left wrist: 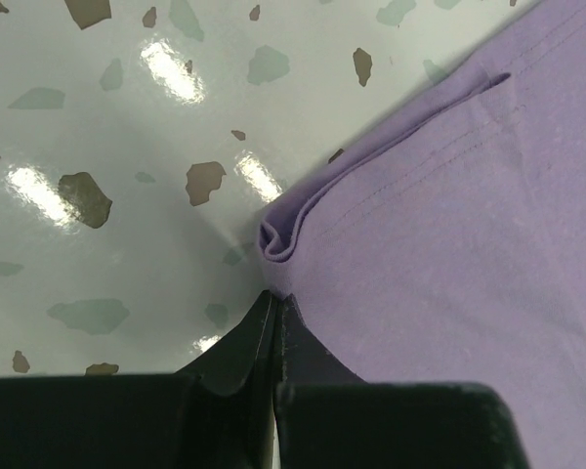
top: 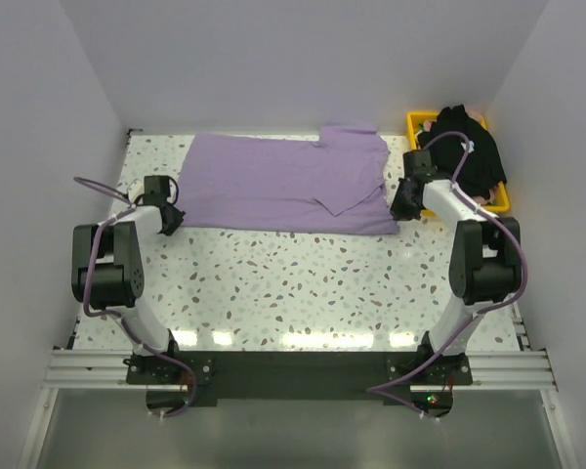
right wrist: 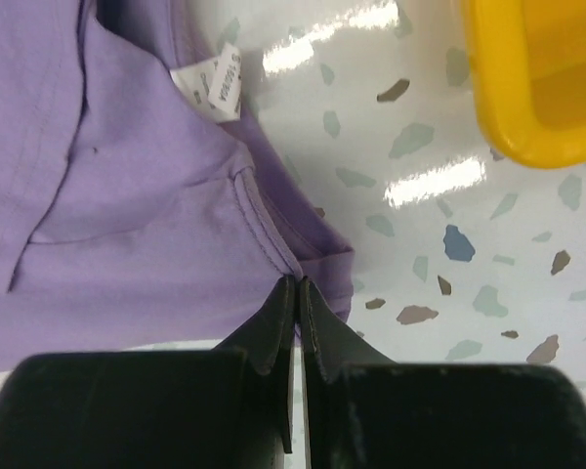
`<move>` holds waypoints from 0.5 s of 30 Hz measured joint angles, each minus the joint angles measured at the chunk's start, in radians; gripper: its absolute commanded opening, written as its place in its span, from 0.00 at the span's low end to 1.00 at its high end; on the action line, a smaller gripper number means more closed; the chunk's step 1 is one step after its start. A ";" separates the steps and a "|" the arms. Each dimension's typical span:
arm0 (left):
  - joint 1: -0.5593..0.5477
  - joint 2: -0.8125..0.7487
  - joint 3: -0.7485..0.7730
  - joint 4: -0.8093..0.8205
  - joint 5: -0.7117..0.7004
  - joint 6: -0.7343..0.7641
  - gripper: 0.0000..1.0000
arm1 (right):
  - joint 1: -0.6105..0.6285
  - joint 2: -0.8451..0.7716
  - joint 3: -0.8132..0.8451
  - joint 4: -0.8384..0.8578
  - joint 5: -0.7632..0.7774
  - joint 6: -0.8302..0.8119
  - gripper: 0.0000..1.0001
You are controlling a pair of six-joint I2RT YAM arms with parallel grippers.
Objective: Fold and stack the t-shirts
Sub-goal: Fold the tshirt
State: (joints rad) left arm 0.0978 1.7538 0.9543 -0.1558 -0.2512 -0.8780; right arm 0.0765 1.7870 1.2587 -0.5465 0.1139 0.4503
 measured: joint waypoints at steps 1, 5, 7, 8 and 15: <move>0.000 0.000 0.002 -0.005 -0.003 0.001 0.00 | 0.000 0.007 0.014 -0.006 0.006 -0.004 0.01; 0.000 0.000 0.013 -0.023 -0.011 0.006 0.00 | 0.000 0.057 0.064 -0.027 0.032 -0.018 0.02; 0.000 0.000 0.019 -0.028 -0.014 0.007 0.00 | 0.001 0.089 0.079 -0.035 0.043 -0.023 0.07; 0.000 0.000 0.022 -0.032 -0.014 0.007 0.00 | 0.001 0.101 0.080 -0.037 0.050 -0.024 0.10; 0.000 0.000 0.026 -0.042 -0.014 0.010 0.00 | 0.001 0.145 0.081 -0.070 0.083 -0.031 0.48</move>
State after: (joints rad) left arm 0.0978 1.7538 0.9802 -0.1978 -0.2657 -0.8677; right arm 0.0772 1.9324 1.3399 -0.6167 0.1970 0.4194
